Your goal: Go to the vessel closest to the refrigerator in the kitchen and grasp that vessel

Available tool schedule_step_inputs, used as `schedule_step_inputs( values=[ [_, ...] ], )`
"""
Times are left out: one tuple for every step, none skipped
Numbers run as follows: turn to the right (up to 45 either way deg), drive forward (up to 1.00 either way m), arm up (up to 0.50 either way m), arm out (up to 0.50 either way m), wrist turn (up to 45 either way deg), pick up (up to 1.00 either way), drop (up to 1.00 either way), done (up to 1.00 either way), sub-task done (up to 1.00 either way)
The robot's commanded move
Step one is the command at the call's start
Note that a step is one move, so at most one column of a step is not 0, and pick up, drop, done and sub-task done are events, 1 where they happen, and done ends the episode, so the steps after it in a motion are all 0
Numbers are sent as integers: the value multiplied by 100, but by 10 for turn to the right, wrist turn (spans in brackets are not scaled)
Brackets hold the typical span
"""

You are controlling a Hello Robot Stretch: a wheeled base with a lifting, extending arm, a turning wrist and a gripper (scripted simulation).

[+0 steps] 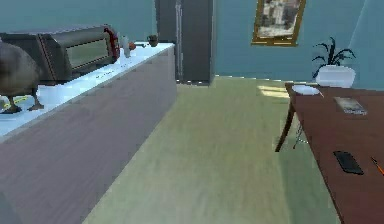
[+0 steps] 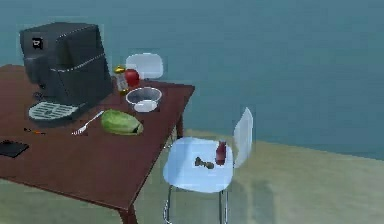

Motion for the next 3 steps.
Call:
schedule_step_inputs(
  values=[
    [120, 0, 0, 0, 0, 0, 0, 0, 0],
    [0, 100, 0, 0, 0, 0, 0, 0, 0],
    [450, 0, 0, 0, 0, 0, 0, 0, 0]
  ],
)
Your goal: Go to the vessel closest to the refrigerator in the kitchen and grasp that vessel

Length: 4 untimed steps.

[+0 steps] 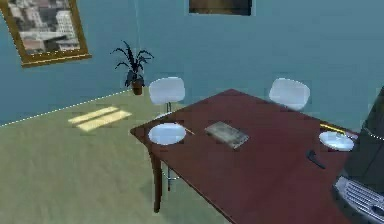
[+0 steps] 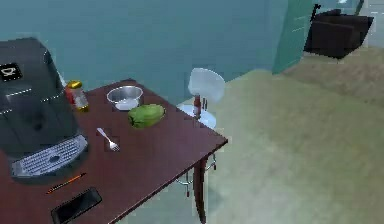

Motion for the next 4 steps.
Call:
schedule_step_inputs(
  values=[
    [-450, 0, 0, 0, 0, 0, 0, 0, 0],
    [-450, 0, 0, 0, 0, 0, 0, 0, 0],
    [-420, 0, 0, 0, 0, 0, 0, 0, 0],
    [0, 20, 0, 0, 0, 0, 0, 0, 0]
  ],
)
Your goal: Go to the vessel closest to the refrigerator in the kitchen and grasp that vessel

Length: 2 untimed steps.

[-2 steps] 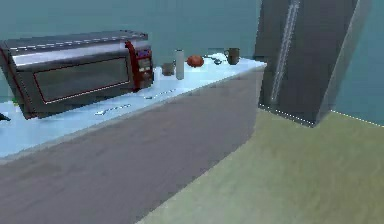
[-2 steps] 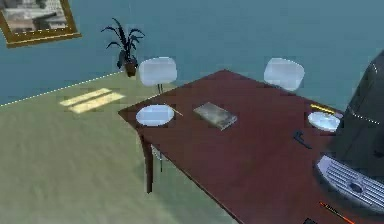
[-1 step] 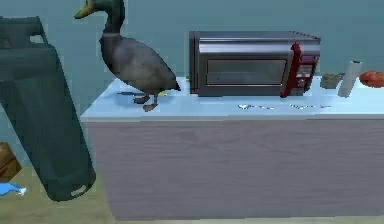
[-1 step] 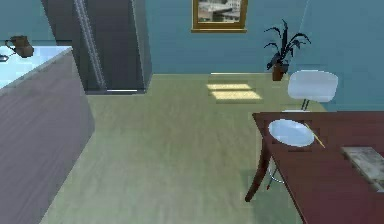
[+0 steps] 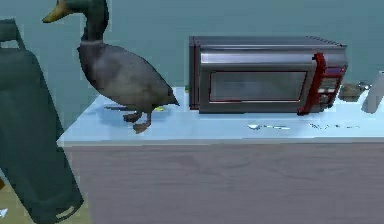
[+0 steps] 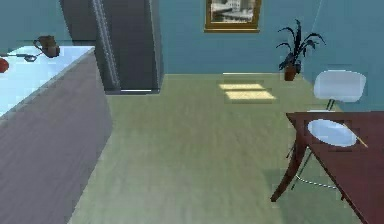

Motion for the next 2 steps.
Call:
schedule_step_inputs(
  values=[
    [450, 0, 0, 0, 0, 0, 0, 0, 0],
    [360, 0, 0, 0, 0, 0, 0, 0, 0]
  ],
)
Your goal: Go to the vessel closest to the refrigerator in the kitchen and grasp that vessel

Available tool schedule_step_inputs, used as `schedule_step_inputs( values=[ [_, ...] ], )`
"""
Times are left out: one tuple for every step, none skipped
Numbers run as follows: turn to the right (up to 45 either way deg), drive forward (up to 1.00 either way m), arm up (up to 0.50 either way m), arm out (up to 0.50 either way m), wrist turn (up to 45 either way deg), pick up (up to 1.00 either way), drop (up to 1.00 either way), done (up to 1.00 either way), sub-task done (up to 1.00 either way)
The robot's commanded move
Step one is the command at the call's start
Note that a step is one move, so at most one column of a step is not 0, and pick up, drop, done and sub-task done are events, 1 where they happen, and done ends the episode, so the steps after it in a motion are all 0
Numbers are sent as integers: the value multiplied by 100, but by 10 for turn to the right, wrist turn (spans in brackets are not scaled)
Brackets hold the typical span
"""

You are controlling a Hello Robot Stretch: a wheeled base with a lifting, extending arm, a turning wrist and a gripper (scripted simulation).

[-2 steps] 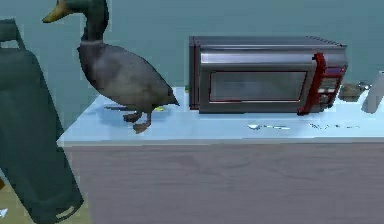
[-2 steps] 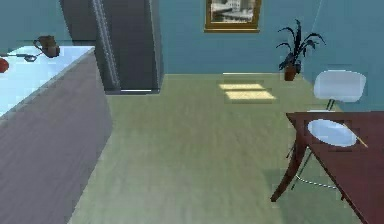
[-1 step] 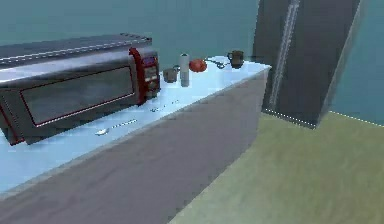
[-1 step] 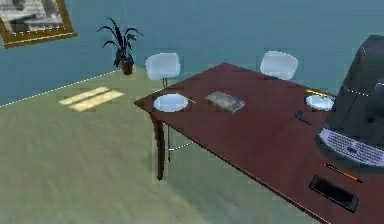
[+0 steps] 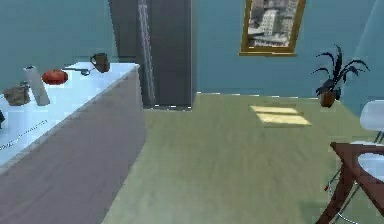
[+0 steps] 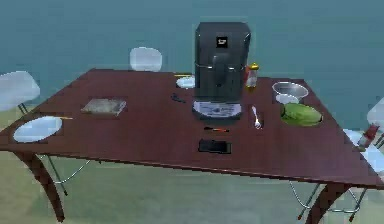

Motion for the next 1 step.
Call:
schedule_step_inputs(
  values=[
    [0, 100, 0, 0, 0, 0, 0, 0, 0]
  ],
)
